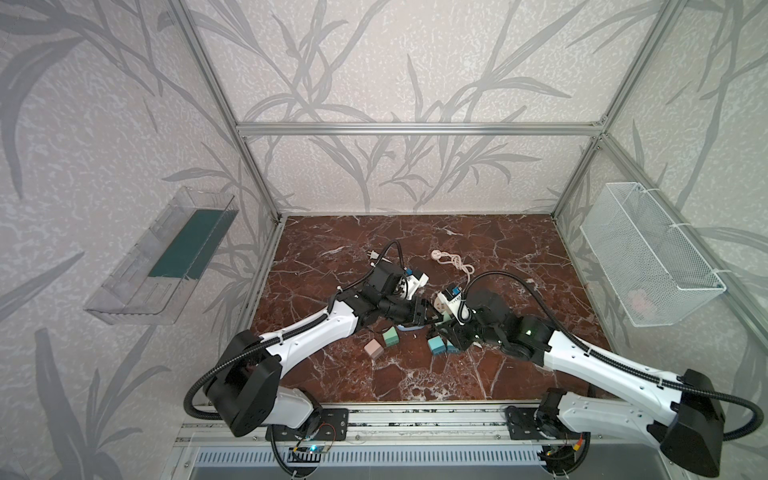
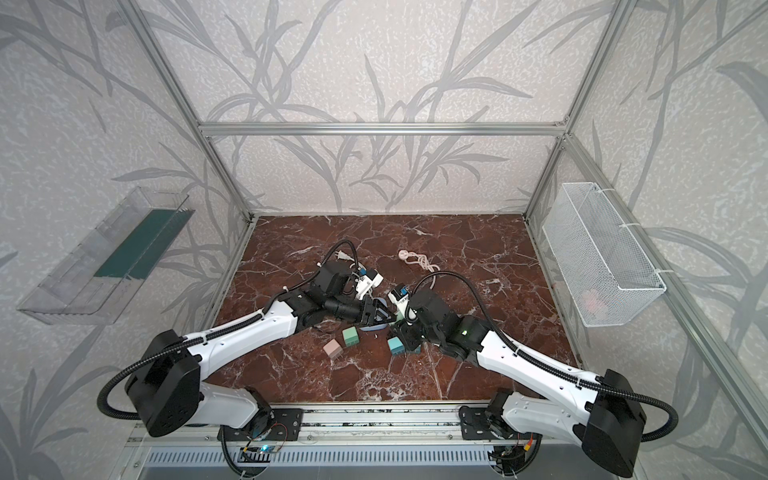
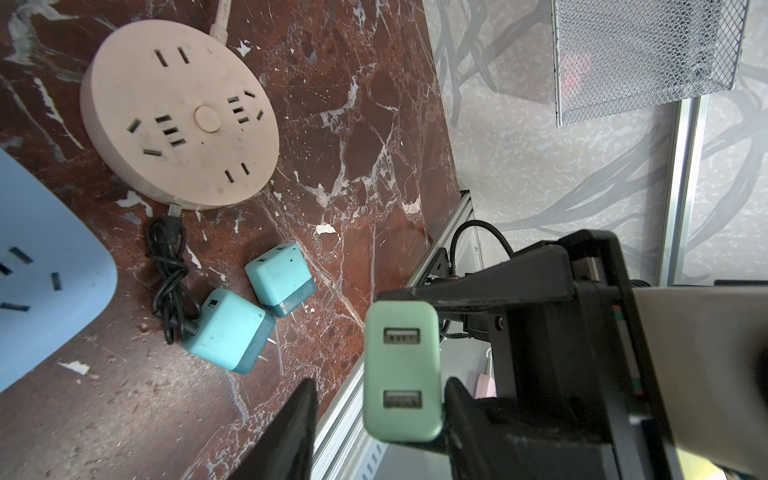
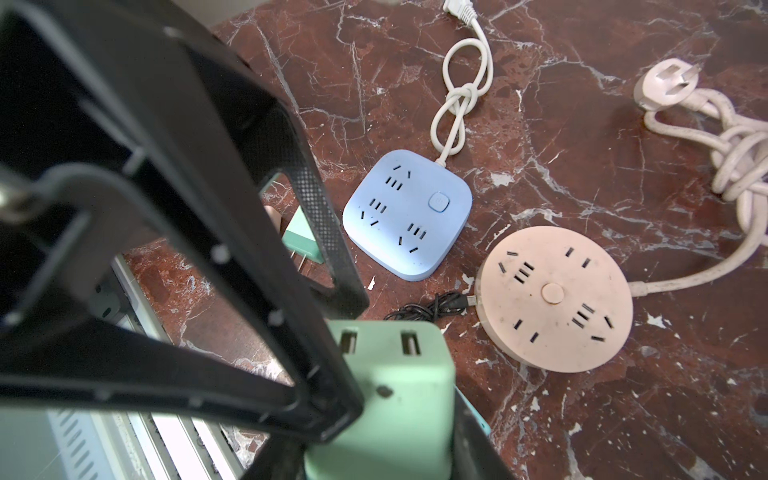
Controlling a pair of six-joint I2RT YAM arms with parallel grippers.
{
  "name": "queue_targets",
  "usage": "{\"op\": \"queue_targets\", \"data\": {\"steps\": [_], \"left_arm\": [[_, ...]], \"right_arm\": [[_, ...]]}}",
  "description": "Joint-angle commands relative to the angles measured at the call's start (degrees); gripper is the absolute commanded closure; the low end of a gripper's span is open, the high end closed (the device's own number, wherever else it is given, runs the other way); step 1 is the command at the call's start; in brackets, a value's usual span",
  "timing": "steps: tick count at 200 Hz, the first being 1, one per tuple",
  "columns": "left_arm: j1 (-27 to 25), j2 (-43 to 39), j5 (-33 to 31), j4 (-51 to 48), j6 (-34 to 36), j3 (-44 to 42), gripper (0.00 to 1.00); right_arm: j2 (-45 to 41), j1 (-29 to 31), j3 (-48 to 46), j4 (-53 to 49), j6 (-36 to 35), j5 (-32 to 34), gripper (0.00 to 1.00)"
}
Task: Insert the plug
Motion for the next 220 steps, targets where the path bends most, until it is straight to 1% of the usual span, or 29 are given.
{"op": "queue_targets", "data": {"steps": [1,60,89,100,114,123,153,178,193,197,202,203,212,220], "left_arm": [[-0.38,0.62,0.63,1.52,-0.91,0.85,0.5],[-0.51,0.47,0.3,3.52,-2.14,0.18,0.51],[-0.57,0.79,1.12,4.26,-2.49,0.15,0.59],[-0.67,0.94,1.23,4.44,-2.58,0.06,0.6],[-0.67,1.14,1.39,4.97,-2.88,-0.09,0.67],[-0.64,1.3,1.72,5.37,-3.16,-0.19,0.69],[-0.84,1.49,2.06,6.26,-3.45,-0.52,0.72],[-1.04,1.85,2.21,6.6,-3.55,-0.64,0.79],[-1.07,1.97,2.1,6.7,-3.55,-0.64,0.87],[-1.05,2.0,2.04,6.7,-3.54,-0.64,0.9],[-1.05,2.1,1.96,6.7,-3.55,-0.55,0.99],[-1.06,2.11,1.86,6.66,-3.55,-0.55,1.0],[-1.07,1.99,1.27,6.27,-3.38,-0.55,1.0],[-1.08,1.89,1.03,6.09,-3.13,-0.6,1.0]], "right_arm": [[-0.41,0.54,1.83,2.14,-0.24,1.15,1.0],[-0.14,0.63,2.04,3.17,-0.31,0.57,1.0],[0.1,0.72,2.09,3.12,-0.53,0.48,1.0],[0.16,0.79,2.0,3.37,-0.54,0.48,1.0],[0.39,0.85,2.11,3.47,-0.39,0.82,1.0],[0.35,0.89,2.09,3.78,-0.36,1.0,1.0],[1.13,1.07,2.42,4.52,-0.12,1.48,1.0],[2.12,1.16,3.03,5.46,0.2,1.44,1.0],[2.85,1.23,3.56,5.99,0.38,1.02,0.96],[3.13,1.2,3.72,6.01,0.53,0.94,0.94],[3.42,1.29,3.91,6.19,0.66,0.79,0.92],[3.44,1.31,3.92,6.24,0.67,0.77,0.9],[3.85,1.39,4.19,6.41,0.85,0.4,0.8],[4.16,1.42,4.37,6.62,1.11,0.14,0.66]]}}
